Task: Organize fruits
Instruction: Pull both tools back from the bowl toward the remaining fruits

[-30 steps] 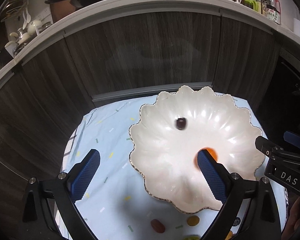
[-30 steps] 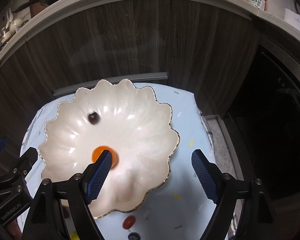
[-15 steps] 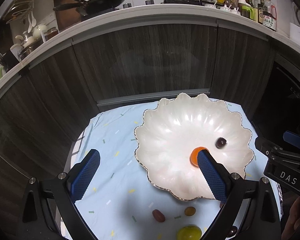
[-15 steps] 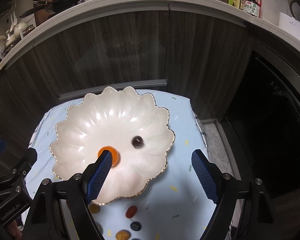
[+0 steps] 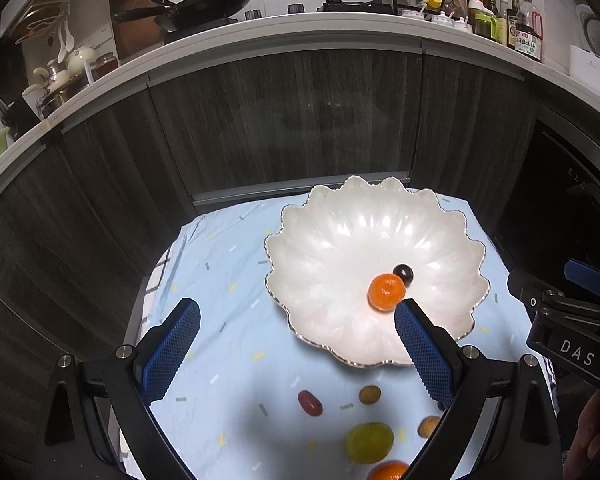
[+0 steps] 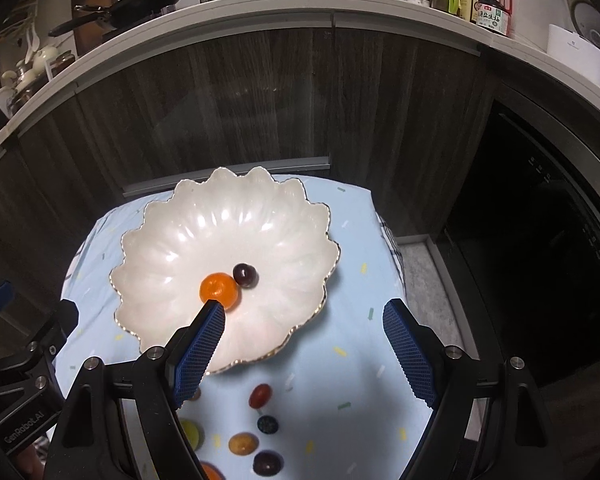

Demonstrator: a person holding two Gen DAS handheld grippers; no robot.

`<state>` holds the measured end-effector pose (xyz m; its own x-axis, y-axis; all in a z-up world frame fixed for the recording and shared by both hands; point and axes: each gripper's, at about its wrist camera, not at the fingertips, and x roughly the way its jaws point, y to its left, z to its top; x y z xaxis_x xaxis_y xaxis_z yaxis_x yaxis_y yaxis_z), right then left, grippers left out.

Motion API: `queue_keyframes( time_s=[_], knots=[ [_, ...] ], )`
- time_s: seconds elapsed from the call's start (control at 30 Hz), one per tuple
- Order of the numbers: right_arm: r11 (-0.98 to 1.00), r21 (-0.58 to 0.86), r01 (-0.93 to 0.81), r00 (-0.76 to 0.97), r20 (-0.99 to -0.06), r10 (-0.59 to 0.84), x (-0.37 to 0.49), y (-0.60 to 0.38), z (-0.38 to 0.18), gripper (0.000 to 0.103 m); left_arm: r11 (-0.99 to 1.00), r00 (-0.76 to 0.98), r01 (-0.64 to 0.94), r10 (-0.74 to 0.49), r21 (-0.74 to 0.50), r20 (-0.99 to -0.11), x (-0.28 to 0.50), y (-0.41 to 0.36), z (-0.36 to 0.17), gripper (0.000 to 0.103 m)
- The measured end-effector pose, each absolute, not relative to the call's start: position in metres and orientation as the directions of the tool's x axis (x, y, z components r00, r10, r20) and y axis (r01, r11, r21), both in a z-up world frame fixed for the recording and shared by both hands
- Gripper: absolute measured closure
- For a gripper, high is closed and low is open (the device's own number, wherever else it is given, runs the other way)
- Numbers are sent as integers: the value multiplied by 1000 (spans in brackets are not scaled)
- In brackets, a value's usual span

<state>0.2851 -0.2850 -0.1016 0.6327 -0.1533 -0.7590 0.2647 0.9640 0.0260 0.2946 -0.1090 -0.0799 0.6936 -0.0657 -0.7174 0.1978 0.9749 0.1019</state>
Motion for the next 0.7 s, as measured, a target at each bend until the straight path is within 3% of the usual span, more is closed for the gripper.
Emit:
queue_keyframes(
  time_s=[0.7],
  knots=[
    [967,25,255,607,-783,-140,237,-278,-121,21,969,654,230,-85,91,-752,248,-108,-101,4]
  ],
)
